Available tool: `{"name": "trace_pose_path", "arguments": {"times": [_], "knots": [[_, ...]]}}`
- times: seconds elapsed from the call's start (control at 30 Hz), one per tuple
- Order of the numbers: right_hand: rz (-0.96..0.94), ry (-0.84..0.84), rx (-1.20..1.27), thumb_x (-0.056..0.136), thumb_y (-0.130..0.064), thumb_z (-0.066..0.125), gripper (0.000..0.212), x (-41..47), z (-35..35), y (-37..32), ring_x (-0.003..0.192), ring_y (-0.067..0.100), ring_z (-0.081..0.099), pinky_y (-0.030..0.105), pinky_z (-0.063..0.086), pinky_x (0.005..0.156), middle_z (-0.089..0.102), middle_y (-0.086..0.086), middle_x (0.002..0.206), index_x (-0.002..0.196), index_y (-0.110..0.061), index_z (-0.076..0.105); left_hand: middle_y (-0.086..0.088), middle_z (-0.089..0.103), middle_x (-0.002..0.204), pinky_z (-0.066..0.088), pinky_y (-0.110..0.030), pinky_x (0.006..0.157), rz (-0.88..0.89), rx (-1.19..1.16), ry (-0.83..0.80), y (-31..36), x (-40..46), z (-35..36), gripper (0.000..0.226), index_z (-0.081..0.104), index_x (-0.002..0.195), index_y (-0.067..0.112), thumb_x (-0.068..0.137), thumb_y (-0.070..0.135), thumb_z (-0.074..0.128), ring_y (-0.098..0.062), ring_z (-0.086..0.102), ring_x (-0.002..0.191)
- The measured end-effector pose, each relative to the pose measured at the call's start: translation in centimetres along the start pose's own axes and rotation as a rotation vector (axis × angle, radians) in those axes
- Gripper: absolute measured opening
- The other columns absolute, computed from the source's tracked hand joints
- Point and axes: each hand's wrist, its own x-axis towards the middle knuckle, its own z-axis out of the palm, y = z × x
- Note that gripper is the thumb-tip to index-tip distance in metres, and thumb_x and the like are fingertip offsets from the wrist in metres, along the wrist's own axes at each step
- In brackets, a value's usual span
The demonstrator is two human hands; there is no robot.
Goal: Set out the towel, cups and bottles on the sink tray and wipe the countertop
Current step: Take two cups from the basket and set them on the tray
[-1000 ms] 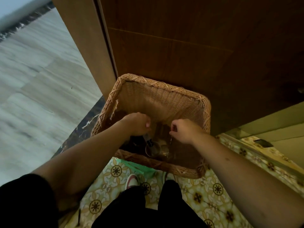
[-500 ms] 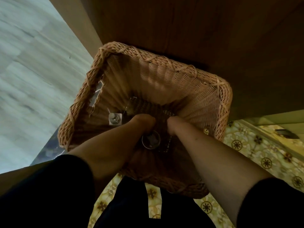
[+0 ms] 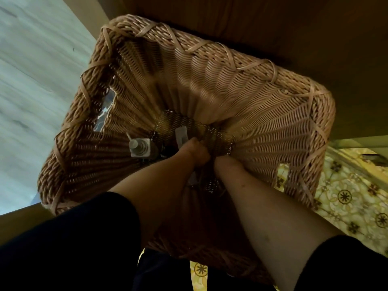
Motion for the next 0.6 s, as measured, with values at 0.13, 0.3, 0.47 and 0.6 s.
{"name": "trace_pose_path", "arguments": {"times": [0.13, 0.3, 0.47, 0.6], "knots": [[-0.006, 0.031, 0.022, 0.102, -0.007, 0.043, 0.038, -0.2, -0.1, -0.3, 0.133, 0.031, 0.051, 0.045, 0.045, 0.107, 0.053, 0.016, 0.145, 0.137, -0.005, 0.057, -0.007, 0.056, 0.139, 0.040, -0.041, 0.105, 0.062, 0.035, 0.022, -0.4, 0.0, 0.1, 0.032, 0.062, 0.126, 0.010, 0.105, 0.018, 0.039, -0.026, 0.048, 0.129], [-0.006, 0.096, 0.032, 0.101, -0.005, 0.043, 0.039, -1.8, -2.0, -0.6, 0.133, 0.031, 0.051, 0.043, 0.045, 0.104, 0.054, 0.015, 0.144, 0.137, -0.007, 0.057, -0.010, 0.058, 0.138, 0.040, -0.043, 0.108, 0.103, 0.076, 0.061, -0.7, -0.5, -0.6, 0.034, 0.062, 0.127, 0.009, 0.105, 0.017, 0.038, -0.029, 0.051, 0.129], [0.037, 0.131, 0.041, 0.100, -0.006, 0.047, 0.041, -4.4, -5.2, -0.6, 0.135, 0.031, 0.048, 0.045, 0.045, 0.103, 0.049, 0.011, 0.148, 0.140, -0.009, 0.055, -0.012, 0.058, 0.138, 0.041, -0.041, 0.103, 0.058, -0.001, 0.161, -1.5, -2.6, -2.9, 0.035, 0.058, 0.131, 0.007, 0.105, 0.017, 0.038, -0.029, 0.053, 0.127], [0.039, 0.190, 0.032, 0.098, -0.007, 0.051, 0.041, -7.3, -8.0, -0.4, 0.132, 0.031, 0.050, 0.045, 0.046, 0.101, 0.051, 0.010, 0.145, 0.138, -0.009, 0.057, -0.009, 0.058, 0.140, 0.047, -0.041, 0.102, -0.030, -0.067, 0.159, -3.1, -4.2, -4.4, 0.037, 0.056, 0.137, 0.013, 0.105, 0.023, 0.040, -0.027, 0.056, 0.126]]}}
